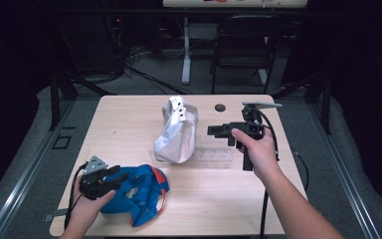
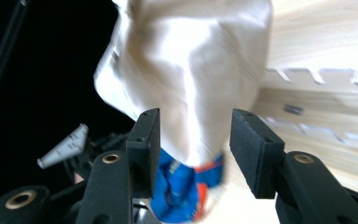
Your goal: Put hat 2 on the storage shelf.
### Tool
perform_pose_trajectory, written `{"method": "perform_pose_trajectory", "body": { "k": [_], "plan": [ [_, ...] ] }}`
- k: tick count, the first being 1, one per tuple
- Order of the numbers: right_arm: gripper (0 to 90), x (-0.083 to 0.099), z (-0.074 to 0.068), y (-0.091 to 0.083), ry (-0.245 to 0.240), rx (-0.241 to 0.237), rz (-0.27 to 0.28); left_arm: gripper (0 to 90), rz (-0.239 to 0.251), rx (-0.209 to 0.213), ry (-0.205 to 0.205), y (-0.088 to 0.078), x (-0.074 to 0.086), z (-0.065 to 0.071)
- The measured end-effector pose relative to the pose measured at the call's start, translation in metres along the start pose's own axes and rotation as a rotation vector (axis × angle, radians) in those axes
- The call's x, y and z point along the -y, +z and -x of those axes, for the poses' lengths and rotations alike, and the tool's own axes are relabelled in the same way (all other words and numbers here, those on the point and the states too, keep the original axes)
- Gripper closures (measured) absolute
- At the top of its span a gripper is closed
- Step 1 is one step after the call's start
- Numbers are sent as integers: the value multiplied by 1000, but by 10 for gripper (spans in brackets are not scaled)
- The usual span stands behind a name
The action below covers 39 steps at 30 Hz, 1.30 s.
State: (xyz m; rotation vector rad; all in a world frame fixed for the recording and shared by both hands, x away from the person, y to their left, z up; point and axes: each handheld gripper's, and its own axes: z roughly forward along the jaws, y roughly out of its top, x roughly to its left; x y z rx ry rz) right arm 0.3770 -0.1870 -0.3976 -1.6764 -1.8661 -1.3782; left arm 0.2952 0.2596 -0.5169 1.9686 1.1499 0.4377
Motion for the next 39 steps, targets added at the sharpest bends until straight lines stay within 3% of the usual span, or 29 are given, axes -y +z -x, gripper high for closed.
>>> {"method": "perform_pose_trajectory", "body": {
  "k": [7, 12, 14, 19, 21, 23, 28, 34, 39],
  "plan": [
    [547, 31, 22, -6, -66, 59, 23, 527, -8, -45, -35, -6, 14, -16],
    [568, 57, 32, 4, -113, 98, 2, 519, -7, -70, -48, -7, 26, -21],
    [570, 66, 32, 9, -146, 127, 7, 519, -17, -75, -55, -8, 30, -23],
    [567, 88, 34, 21, -189, 137, 13, 500, -52, -95, -50, -9, 34, -27],
    [544, 97, 35, 27, -221, 169, 8, 487, -46, -100, -62, -9, 35, -29],
    [540, 103, 38, 32, -228, 187, -4, 479, -52, -118, -61, -10, 37, -31],
    [546, 120, 48, 39, -213, 174, -23, 466, -58, -125, -90, -13, 39, -35],
    [590, 139, 64, 38, -209, 128, 13, 465, -62, -127, -108, -16, 41, -38],
    [592, 148, 75, 41, -139, 102, 36, 462, -99, -107, -111, -7, 46, -37]
  ]
}}
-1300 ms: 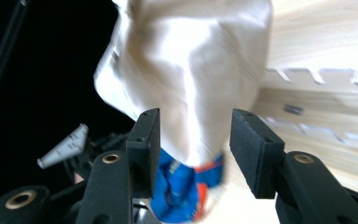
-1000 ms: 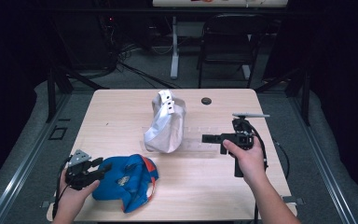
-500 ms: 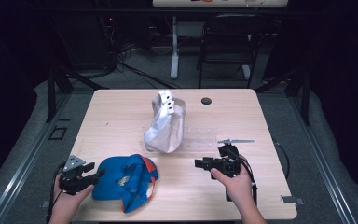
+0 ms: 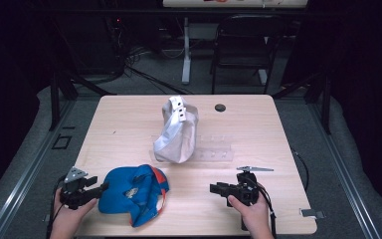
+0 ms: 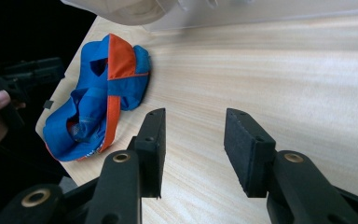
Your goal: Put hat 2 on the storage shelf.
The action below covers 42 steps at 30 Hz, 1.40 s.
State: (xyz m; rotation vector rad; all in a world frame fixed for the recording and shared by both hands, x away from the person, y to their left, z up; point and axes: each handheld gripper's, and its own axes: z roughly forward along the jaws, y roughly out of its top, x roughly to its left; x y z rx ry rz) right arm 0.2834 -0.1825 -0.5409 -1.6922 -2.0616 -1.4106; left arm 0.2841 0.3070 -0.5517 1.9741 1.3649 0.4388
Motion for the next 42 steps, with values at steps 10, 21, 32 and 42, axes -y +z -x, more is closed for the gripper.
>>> {"method": "perform_pose_trajectory", "body": {
  "k": [10, 21, 32, 42],
  "plan": [
    [565, 4, 0, 13, 0, 9, -44, 419, -26, 29, -30, 16, 9, -4],
    [556, 7, -3, 20, 2, -1, -60, 413, -55, 50, -51, 20, 12, -1],
    [558, 14, -12, 35, -7, -35, -108, 436, -84, 97, 21, 25, 8, 22],
    [560, 24, -21, 52, -13, -107, -184, 447, -99, 145, 86, 30, 6, 45]
  ]
}}
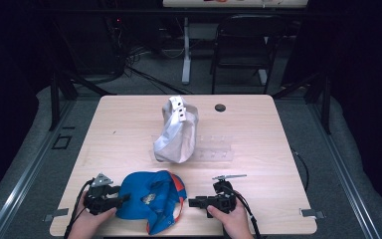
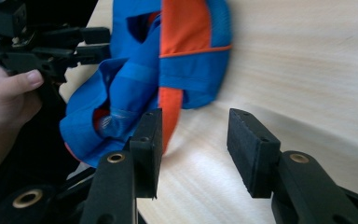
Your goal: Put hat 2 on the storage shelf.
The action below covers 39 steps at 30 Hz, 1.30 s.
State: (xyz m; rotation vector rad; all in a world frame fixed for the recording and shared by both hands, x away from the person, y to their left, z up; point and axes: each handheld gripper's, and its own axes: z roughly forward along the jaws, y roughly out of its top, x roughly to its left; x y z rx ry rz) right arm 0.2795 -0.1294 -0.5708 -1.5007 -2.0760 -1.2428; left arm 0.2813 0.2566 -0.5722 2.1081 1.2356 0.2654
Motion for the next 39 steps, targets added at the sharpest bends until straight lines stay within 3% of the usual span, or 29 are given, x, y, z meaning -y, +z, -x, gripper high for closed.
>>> {"method": "perform_pose_trajectory", "body": {
  "k": [6, 9, 18, 22, 24, 26, 28, 29, 30, 39],
  "plan": [
    [554, 2, -4, 8, -23, -21, -31, 454, 33, -17, 17, -6, -2, 2],
    [552, 4, -4, 15, -6, -44, -40, 466, 45, -8, 30, -8, -1, 3],
    [549, 4, -7, 31, -4, -56, -59, 473, 35, -13, 61, -8, 3, 6],
    [551, 2, -8, 36, -15, -77, -98, 474, 29, -20, 73, -9, 4, 7],
    [553, 2, -9, 39, -10, -93, -103, 474, 33, -48, 76, -8, 5, 9],
    [559, 2, -9, 40, -19, -103, -122, 476, 28, -39, 77, -8, 5, 8],
    [574, 3, -10, 39, -36, -84, -139, 477, 27, -40, 79, -8, 5, 7],
    [585, 4, -10, 41, -22, -119, -131, 477, 22, -36, 74, -8, 5, 7],
    [600, 4, -11, 41, -24, -124, -133, 477, 17, -34, 79, -8, 5, 7],
    [753, 2, -12, 36, 2, -137, -114, 478, 12, -37, 72, -7, 6, 5]
  ]
}}
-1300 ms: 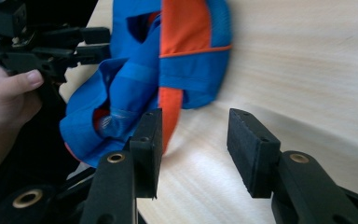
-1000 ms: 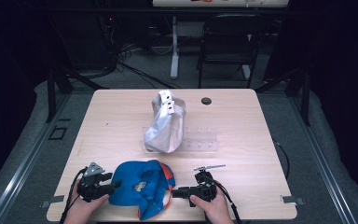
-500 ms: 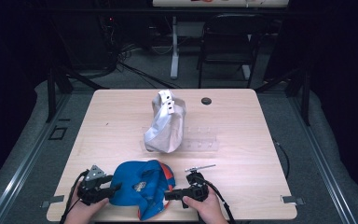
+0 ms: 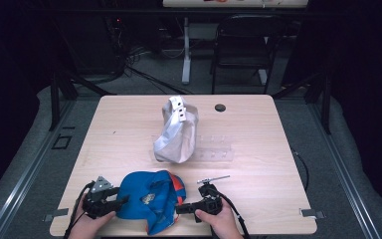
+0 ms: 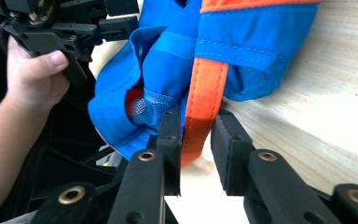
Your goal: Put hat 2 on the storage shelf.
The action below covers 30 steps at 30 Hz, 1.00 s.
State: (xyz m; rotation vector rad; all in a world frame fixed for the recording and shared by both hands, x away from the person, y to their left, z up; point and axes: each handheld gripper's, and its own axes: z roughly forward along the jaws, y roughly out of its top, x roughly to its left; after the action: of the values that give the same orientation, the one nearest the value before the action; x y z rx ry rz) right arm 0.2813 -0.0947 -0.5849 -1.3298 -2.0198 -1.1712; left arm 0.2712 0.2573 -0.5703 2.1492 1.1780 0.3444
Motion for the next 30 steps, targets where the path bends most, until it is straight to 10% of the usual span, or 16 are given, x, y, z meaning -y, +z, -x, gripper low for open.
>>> {"method": "perform_pose_trajectory", "body": {
  "k": [15, 30],
  "plan": [
    [773, -13, 8, -35, 222, -53, 87, 508, -9, -21, 40, 2, 0, 2],
    [776, -35, 5, -61, 242, 8, 98, 531, -5, -34, 68, 3, 0, 3]
  ]
}}
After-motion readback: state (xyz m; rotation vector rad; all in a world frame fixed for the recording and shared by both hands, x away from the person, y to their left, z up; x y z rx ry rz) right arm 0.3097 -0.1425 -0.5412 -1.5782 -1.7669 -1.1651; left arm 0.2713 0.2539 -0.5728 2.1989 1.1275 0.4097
